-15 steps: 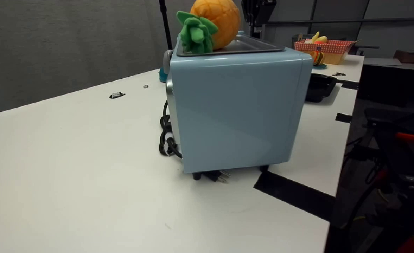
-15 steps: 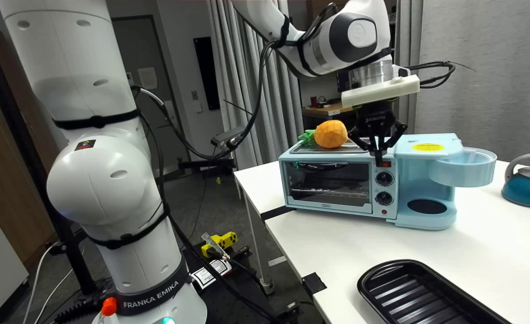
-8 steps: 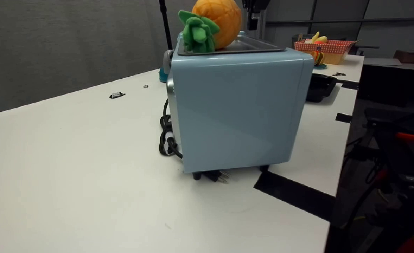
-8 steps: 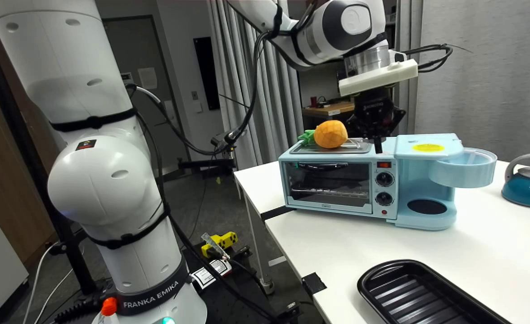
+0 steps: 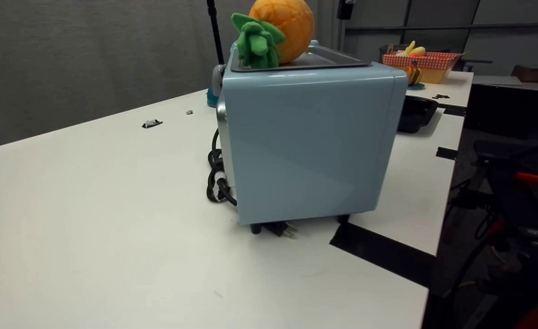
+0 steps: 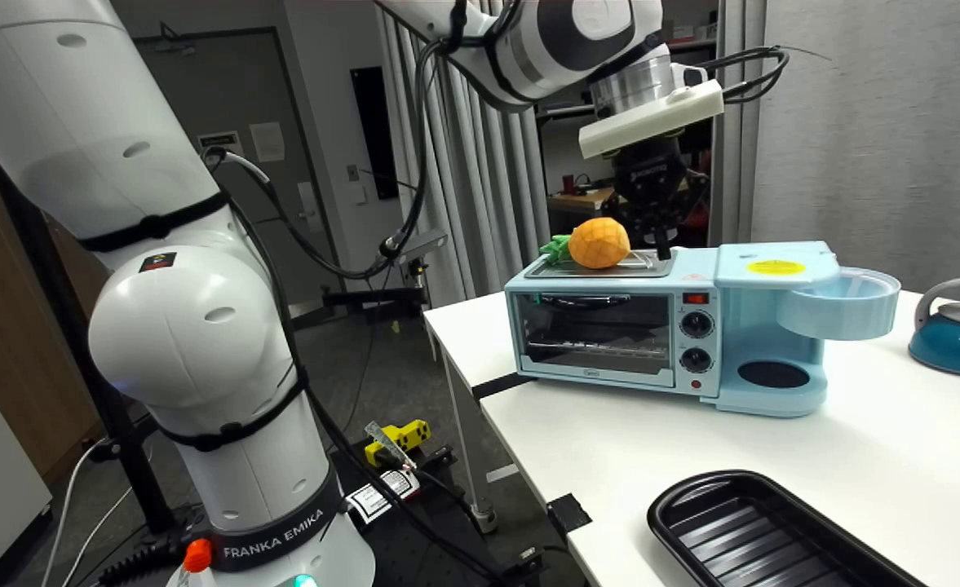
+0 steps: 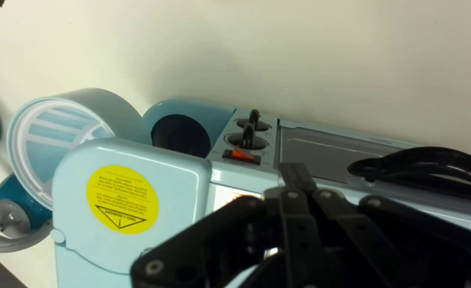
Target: Switch off the breakfast maker
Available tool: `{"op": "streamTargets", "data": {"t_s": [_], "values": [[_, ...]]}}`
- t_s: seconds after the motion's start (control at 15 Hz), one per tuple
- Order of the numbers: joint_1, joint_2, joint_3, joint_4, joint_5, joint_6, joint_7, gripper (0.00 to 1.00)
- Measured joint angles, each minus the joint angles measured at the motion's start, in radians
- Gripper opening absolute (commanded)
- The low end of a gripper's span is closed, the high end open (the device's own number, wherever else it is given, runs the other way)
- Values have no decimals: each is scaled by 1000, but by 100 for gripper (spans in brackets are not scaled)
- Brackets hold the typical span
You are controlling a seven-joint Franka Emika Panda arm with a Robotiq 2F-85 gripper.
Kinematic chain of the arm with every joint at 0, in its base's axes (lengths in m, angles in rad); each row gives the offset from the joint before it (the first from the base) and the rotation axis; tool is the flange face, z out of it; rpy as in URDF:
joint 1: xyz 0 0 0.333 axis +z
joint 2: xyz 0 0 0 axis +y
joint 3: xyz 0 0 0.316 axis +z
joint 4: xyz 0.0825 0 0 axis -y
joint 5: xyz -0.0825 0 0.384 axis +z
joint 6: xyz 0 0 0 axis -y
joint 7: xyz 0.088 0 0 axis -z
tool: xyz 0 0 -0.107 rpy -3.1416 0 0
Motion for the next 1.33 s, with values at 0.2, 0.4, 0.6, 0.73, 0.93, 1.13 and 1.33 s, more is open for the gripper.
{"op": "streamTargets", "data": {"t_s": [0.2,0.4,0.6,0.73,0.93,1.13,1.33], "values": [[0,-49,-11,-70,0,80,1,0],[0,-84,-25,-127,0,164,1,28],[2,-113,-36,-169,0,225,1,50],[7,-126,-42,-191,0,256,2,65],[17,-137,-45,-214,0,286,5,87],[22,-139,-45,-229,0,309,13,100],[23,-140,-46,-232,0,319,19,100]]}}
